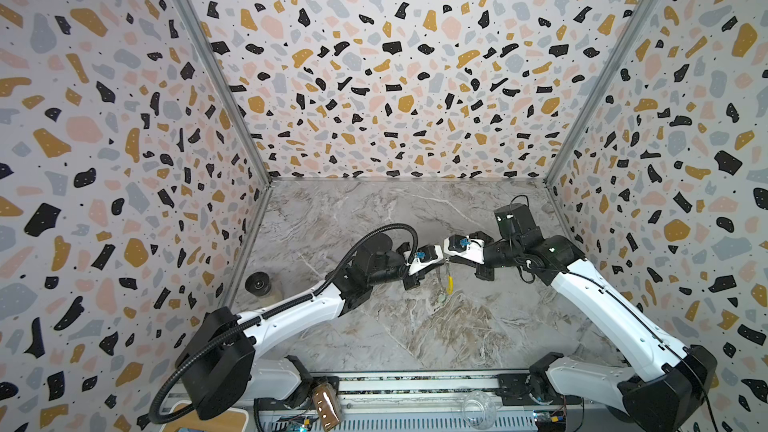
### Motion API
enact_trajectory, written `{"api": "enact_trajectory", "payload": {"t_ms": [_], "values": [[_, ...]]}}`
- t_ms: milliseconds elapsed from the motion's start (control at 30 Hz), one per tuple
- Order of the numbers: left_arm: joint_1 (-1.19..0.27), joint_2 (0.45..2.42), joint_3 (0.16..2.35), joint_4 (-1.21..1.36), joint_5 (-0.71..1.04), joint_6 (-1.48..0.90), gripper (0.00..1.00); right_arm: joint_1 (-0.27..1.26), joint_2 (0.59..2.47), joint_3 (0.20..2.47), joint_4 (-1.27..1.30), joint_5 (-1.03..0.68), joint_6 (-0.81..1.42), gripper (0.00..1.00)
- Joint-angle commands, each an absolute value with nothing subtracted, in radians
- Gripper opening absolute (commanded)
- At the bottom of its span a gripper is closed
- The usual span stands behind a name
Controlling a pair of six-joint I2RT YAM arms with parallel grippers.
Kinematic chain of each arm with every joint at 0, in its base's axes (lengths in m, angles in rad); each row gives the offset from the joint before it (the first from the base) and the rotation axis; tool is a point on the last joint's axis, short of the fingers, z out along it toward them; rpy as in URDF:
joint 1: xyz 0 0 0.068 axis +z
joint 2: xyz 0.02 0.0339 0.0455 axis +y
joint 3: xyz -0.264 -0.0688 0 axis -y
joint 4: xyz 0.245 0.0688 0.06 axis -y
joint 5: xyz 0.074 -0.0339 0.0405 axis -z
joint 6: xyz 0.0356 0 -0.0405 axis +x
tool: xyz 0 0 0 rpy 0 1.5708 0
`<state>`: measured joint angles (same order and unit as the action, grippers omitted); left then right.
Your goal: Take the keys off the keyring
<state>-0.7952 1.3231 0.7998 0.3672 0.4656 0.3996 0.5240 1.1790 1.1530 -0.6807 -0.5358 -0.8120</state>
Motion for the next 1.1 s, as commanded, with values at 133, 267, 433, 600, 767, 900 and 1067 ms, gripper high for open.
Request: {"api": "enact_trajectory", "payload": {"t_ms": [133, 267, 433, 600, 767, 900, 1067], "values": [[-0.804, 1.339, 0.836, 0.439, 0.469, 0.384, 0.18, 0.532, 1.174, 1.198, -0.679, -0.561, -0.799, 0.02], [-0.805, 1.34, 0.833, 0.466, 0.481, 0.375, 0.17, 0.533, 1.175, 1.2, -0.68, -0.561, -0.799, 0.02], [-0.807, 1.344, 0.828, 0.493, 0.485, 0.362, 0.17, 0.534, 1.177, 1.199, -0.68, -0.56, -0.797, 0.02], [-0.808, 1.355, 0.834, 0.489, 0.493, 0.362, 0.16, 0.533, 1.175, 1.198, -0.678, -0.558, -0.795, 0.02], [-0.813, 1.366, 0.842, 0.479, 0.495, 0.367, 0.15, 0.532, 1.175, 1.2, -0.677, -0.554, -0.796, 0.02], [-0.814, 1.368, 0.845, 0.477, 0.493, 0.373, 0.13, 0.534, 1.177, 1.199, -0.676, -0.554, -0.797, 0.02], [-0.815, 1.369, 0.847, 0.482, 0.495, 0.371, 0.09, 0.533, 1.178, 1.201, -0.676, -0.551, -0.798, 0.02]]}}
